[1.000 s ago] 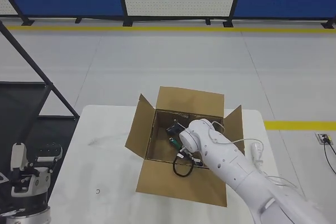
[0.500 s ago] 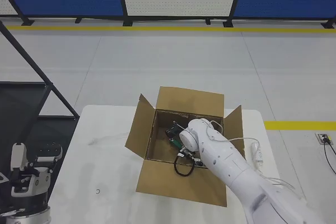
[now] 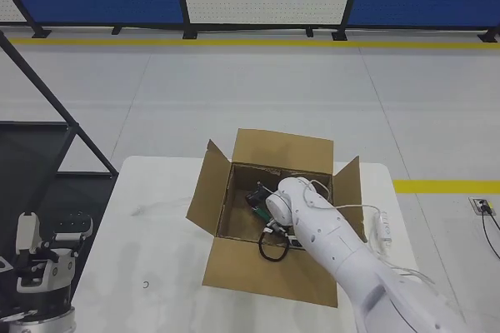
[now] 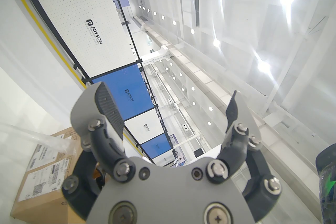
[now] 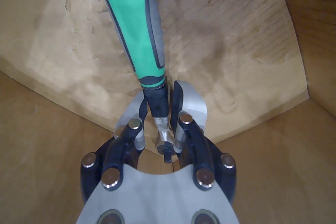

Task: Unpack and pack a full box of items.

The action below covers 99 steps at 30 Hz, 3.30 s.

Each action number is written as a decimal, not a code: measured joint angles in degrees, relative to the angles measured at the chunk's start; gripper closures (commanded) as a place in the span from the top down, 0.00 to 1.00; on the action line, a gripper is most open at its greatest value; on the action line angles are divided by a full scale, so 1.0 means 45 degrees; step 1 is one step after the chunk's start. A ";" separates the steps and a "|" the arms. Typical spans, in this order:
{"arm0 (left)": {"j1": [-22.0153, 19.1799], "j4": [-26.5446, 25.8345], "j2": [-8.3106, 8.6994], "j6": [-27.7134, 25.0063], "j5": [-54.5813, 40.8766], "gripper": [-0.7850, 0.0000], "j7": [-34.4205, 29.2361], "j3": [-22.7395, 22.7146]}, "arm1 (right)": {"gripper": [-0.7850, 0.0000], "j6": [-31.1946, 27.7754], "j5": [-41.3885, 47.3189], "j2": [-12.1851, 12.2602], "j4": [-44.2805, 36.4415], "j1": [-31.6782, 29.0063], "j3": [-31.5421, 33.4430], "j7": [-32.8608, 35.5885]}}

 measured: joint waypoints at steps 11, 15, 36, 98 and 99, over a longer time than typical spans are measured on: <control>0.0000 0.0000 0.0000 0.0000 0.0000 1.00 0.0000 0.0000 | 0.00 -0.0337 0.0025 -0.0376 0.0937 0.0219 0.0113 -0.0398; 0.0000 0.0000 0.0000 0.0000 0.0000 1.00 0.0000 0.0000 | 0.00 -0.0588 -0.0001 -0.0371 0.0949 0.0286 0.0217 -0.0860; 0.0000 0.0000 0.0000 0.0000 0.0000 1.00 0.0000 0.0000 | 0.00 0.1095 -0.1613 0.1539 -0.3992 -0.1970 0.1835 -0.2277; 0.0000 0.0000 0.0000 0.0000 0.0000 1.00 0.0000 0.0000 | 0.00 0.0390 0.2298 0.5249 -2.5108 -1.6695 1.8193 -0.4163; 0.0000 0.0000 0.0000 0.0000 0.0000 1.00 0.0000 0.0000 | 0.00 0.0597 0.2305 0.5284 -2.5054 -1.6765 1.8412 -0.3691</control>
